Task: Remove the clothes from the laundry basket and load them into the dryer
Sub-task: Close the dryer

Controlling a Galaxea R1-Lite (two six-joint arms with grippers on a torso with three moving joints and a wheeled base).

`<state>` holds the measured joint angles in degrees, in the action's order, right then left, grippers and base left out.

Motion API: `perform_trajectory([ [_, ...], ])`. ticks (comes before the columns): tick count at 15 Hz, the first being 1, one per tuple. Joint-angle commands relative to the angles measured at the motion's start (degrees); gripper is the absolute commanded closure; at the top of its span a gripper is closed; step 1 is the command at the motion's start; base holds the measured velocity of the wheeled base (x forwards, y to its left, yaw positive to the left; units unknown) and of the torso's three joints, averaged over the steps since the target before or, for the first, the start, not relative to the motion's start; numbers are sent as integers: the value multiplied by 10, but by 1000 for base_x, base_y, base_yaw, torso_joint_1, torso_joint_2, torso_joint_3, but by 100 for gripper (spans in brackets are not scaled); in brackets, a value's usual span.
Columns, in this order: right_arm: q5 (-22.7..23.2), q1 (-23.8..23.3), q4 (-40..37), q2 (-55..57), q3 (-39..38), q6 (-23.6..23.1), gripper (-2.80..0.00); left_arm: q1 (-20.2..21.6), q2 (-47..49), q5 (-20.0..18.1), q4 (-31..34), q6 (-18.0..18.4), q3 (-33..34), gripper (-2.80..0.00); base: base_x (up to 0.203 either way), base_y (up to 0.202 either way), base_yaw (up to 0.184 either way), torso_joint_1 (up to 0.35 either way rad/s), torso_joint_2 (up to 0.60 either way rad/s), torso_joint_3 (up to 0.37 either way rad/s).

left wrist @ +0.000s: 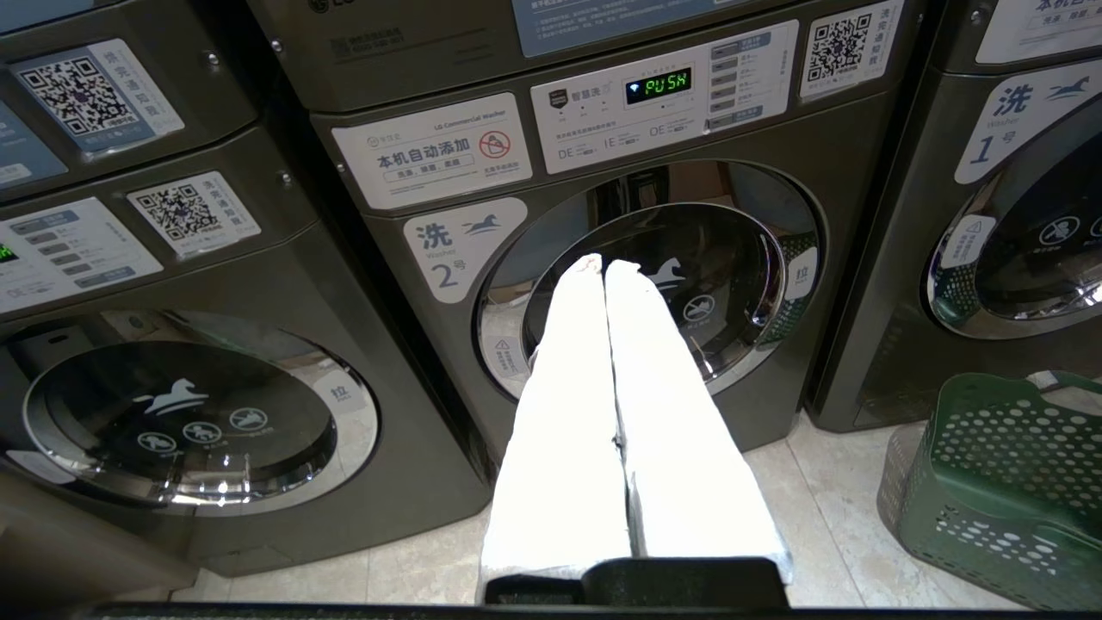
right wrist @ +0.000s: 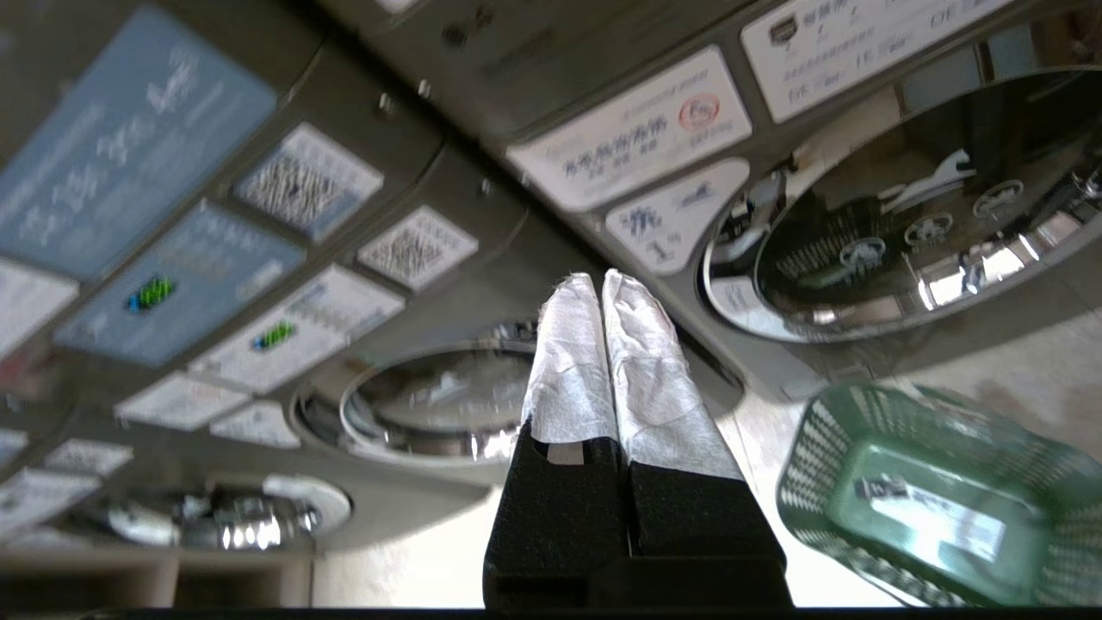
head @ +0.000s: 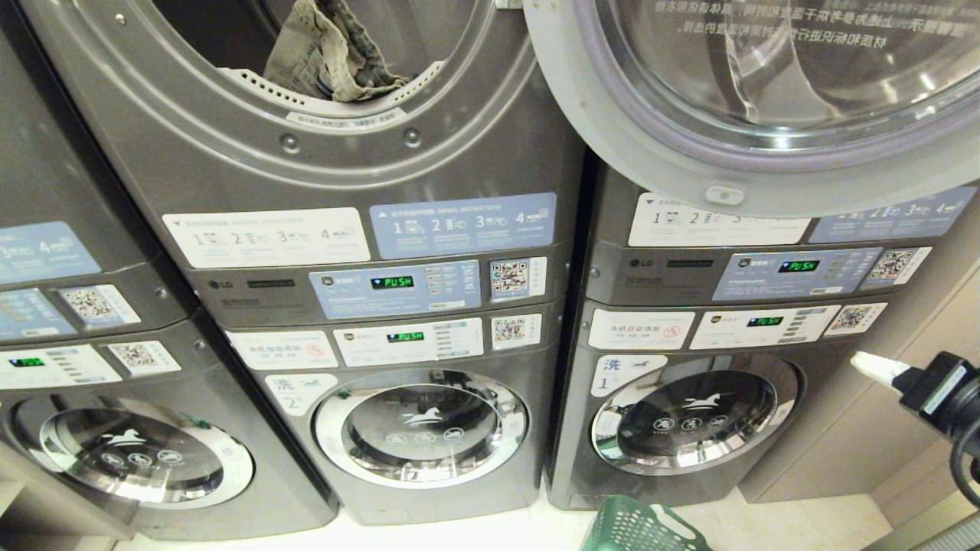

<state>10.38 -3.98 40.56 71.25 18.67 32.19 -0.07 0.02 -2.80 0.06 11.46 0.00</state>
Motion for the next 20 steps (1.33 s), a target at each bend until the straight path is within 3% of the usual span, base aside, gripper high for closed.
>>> perform_trajectory([
  [1, 4, -19, 55, 86, 4, 9, 0, 0, 0, 0, 0, 1, 0, 0, 0, 0, 0, 0, 0, 0],
  [7, 14, -116, 151, 251, 110, 21, 0, 0, 0, 0, 0, 1, 0, 0, 0, 0, 0, 0, 0, 0],
  [10, 91, -150, 174, 277, 177, 64, 0, 0, 0, 0, 0, 1, 0, 0, 0, 0, 0, 0, 0, 0],
  [13, 138, -155, 196, 280, 206, 127, 0, 1, 0, 0, 0, 1, 0, 0, 0, 0, 0, 0, 0, 0],
  [20, 135, -136, 198, 281, 279, 151, 0, 0, 0, 0, 0, 1, 0, 0, 0, 0, 0, 0, 0, 0],
])
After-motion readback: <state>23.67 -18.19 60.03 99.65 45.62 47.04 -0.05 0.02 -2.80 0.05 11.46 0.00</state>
